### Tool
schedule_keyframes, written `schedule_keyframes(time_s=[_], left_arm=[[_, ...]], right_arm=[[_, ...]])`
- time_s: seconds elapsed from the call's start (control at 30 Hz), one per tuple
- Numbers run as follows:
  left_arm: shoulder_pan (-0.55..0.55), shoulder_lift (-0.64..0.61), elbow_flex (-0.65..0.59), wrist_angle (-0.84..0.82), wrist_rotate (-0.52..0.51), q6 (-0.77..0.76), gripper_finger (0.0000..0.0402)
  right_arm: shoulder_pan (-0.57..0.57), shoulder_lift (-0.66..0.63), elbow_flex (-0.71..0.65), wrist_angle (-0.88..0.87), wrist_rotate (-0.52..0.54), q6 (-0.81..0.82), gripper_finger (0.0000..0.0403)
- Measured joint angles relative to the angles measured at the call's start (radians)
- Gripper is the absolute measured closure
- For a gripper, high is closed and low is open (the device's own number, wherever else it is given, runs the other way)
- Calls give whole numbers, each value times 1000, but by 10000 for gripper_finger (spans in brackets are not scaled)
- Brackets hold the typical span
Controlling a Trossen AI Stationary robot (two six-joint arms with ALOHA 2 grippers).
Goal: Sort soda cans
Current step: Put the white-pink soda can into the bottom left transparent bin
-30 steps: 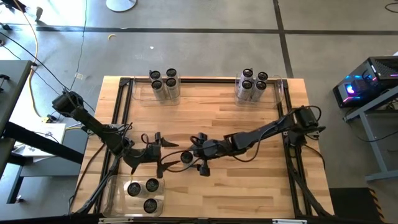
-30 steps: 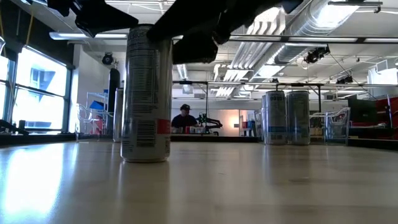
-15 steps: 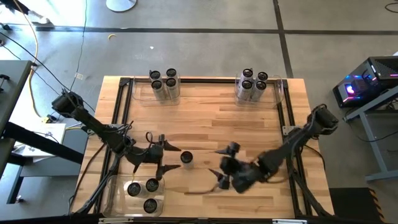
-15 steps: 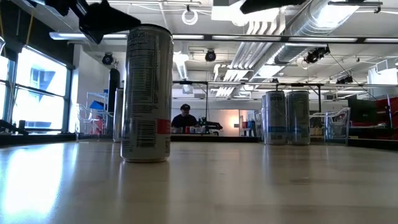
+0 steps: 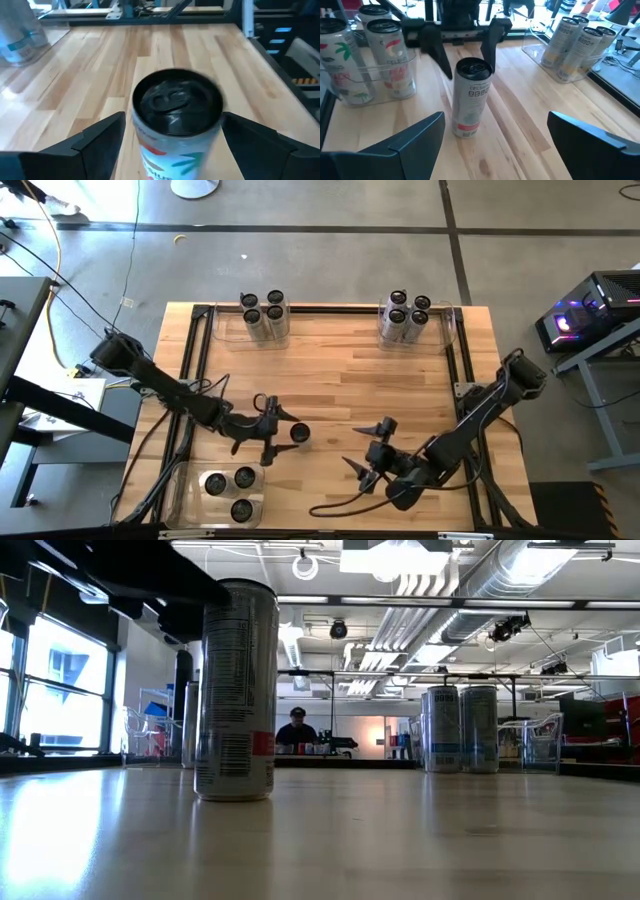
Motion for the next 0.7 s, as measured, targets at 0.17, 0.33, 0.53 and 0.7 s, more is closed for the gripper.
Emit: schedule_keyframes(time_s=[0.17,0.33,0.53,0.7], left_arm=[[17,93,0,157,-2,15,77],[38,116,0,252,0,-5,85],[47,116,0,247,23,15,148],[72,116,12,232,40,44,160]], right_arm=[[-8,0,0,-1,0,-13,54],[-11,0,0,-5,0,-15,54],[-10,0,0,-17,0,-15,54],[-13,0,-1,-56,3,-7,55]])
